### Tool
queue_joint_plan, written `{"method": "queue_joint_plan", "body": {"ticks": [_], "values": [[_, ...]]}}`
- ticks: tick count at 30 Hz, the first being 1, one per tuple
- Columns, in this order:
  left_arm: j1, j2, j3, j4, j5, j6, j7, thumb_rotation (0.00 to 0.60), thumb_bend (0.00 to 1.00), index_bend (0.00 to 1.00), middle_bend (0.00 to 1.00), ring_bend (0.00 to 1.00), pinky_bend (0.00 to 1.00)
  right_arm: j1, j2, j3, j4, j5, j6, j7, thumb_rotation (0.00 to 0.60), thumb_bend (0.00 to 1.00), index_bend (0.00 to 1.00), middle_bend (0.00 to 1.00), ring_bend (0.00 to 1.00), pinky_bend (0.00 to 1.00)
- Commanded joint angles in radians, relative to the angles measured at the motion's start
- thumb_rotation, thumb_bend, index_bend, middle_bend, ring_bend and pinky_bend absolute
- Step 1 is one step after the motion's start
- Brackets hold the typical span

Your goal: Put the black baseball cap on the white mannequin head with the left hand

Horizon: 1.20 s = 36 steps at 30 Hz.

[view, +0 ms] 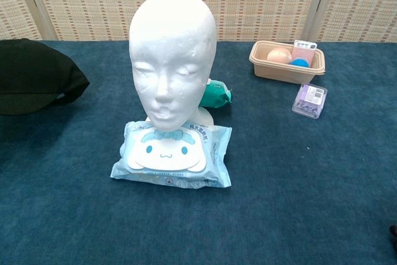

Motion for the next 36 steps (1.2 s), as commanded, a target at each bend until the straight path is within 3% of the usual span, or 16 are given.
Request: {"method": "queue_joint_plan", "body": {"ticks": [1, 8, 36], "values": [[-0.001, 0.0, 0.0, 0.0, -0.002, -0.003, 0.001, 0.6, 0.36, 0.58, 0.42, 0.35, 0.5, 0.0, 0.0, 0.0, 0.0, 0.0, 0.0, 0.0, 0.6, 0.09, 0.33, 0.36, 0.31, 0.38], [-0.002, 0.0, -0.002, -0.001, -0.007, -0.005, 0.004, 0.6, 0.43, 0.58, 0.42, 0.35, 0.5, 0.0, 0.001, 0.0, 0.0, 0.0, 0.0, 0.001, 0.6, 0.09, 0.33, 0.36, 0.31, 0.38], [0.0, 0.039, -0.023, -0.018, 0.005, 0.076, -0.047, 0.6, 0.46, 0.65, 0.43, 0.37, 0.5, 0.001, -0.003, -0.001, 0.001, 0.001, -0.004, -0.005, 0.6, 0.09, 0.33, 0.36, 0.31, 0.38]]}}
